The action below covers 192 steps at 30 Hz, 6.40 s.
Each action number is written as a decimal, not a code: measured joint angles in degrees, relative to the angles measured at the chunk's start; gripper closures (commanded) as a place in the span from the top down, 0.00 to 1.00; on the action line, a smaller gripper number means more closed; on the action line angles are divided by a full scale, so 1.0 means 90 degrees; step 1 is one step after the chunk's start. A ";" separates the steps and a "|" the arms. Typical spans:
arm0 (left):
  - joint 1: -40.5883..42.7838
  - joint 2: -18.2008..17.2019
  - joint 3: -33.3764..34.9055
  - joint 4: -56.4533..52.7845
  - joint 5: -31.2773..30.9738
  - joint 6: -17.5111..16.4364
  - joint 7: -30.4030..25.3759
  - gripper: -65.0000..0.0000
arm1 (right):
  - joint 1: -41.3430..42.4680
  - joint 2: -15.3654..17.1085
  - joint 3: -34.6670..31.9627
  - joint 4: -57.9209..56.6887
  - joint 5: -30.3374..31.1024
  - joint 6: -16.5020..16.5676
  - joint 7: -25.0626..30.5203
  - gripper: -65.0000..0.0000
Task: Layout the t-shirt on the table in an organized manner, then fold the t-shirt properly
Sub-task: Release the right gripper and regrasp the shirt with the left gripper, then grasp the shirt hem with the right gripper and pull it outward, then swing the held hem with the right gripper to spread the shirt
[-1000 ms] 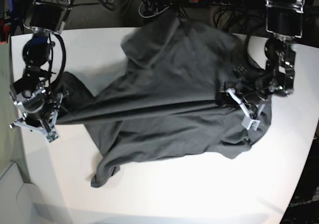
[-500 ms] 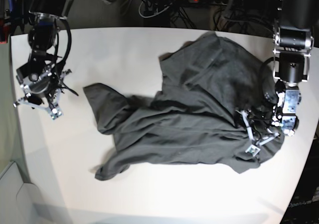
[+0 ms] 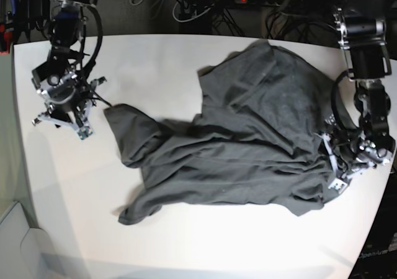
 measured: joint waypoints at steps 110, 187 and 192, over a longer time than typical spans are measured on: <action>0.0668 0.0080 -0.1234 -0.0168 0.1943 -0.0032 -0.0270 0.54 | 0.0289 0.0622 -0.2004 -0.0665 0.0000 -0.0024 0.1192 0.48; 0.0724 0.0304 -0.1273 -0.0172 0.1897 -0.0029 -0.0279 0.54 | 0.1676 -0.0192 -0.5000 -0.0452 -0.0032 0.0007 0.1122 0.00; 0.0709 0.0308 -0.1270 -0.0175 0.1923 -0.0029 -0.0284 0.54 | 0.0823 -0.0175 -0.5894 0.0041 0.0041 0.0029 0.1061 0.00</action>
